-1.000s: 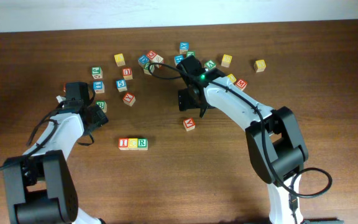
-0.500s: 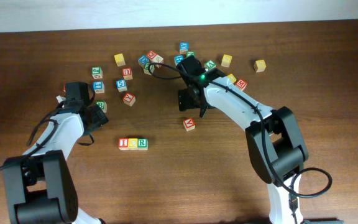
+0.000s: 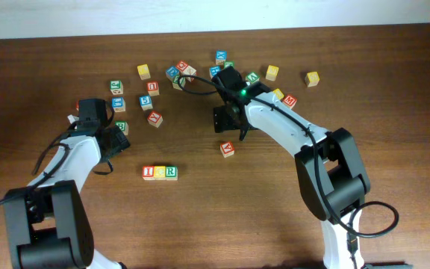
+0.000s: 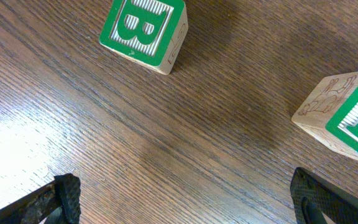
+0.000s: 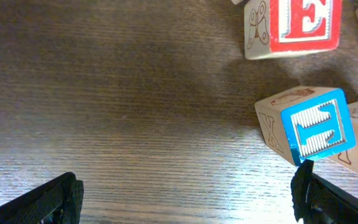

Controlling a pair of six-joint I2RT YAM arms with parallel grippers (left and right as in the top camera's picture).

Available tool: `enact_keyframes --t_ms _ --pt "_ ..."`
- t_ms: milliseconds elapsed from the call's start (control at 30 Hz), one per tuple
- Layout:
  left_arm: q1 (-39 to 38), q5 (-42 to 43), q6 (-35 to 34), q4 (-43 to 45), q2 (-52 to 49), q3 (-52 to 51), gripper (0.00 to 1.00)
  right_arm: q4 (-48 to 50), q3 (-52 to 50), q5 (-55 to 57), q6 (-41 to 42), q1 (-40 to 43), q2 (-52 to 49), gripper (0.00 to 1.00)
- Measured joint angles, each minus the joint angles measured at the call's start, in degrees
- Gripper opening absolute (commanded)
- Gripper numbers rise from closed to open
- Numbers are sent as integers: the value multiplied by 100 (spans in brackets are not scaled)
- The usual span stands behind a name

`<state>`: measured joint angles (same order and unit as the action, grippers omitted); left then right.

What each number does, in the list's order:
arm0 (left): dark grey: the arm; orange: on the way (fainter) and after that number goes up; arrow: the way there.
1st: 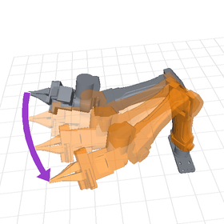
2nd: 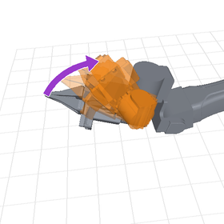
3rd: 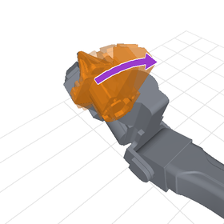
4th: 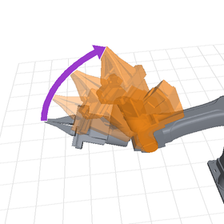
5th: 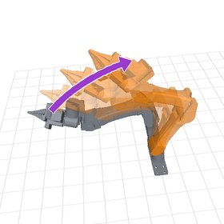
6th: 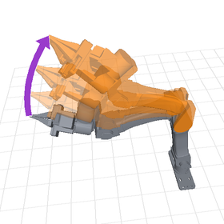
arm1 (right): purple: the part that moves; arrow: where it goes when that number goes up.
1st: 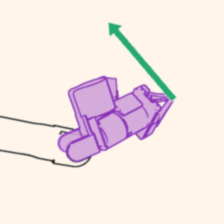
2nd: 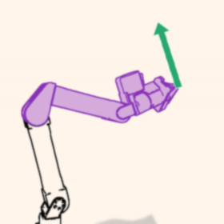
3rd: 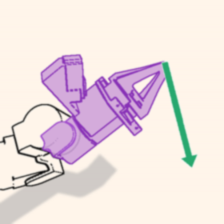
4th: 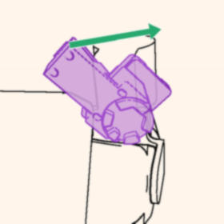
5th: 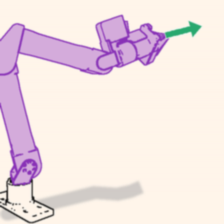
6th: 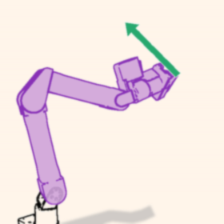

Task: Spell out ICRA

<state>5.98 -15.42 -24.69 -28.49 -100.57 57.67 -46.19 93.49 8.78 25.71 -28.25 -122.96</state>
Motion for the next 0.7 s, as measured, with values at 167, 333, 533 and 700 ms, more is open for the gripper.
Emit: enact_keyframes --t_ms 167,333,533,700 --pt "0 0 0 0 0 0 99 -52 0 -55 -4 0 0 98" --pt "0 0 0 0 0 0 99 -52 0 -72 0 0 0 98" --pt "0 0 0 0 0 0 99 -52 0 -72 -2 0 0 98" --pt "0 0 0 0 0 0 99 -50 0 -70 2 0 0 98"
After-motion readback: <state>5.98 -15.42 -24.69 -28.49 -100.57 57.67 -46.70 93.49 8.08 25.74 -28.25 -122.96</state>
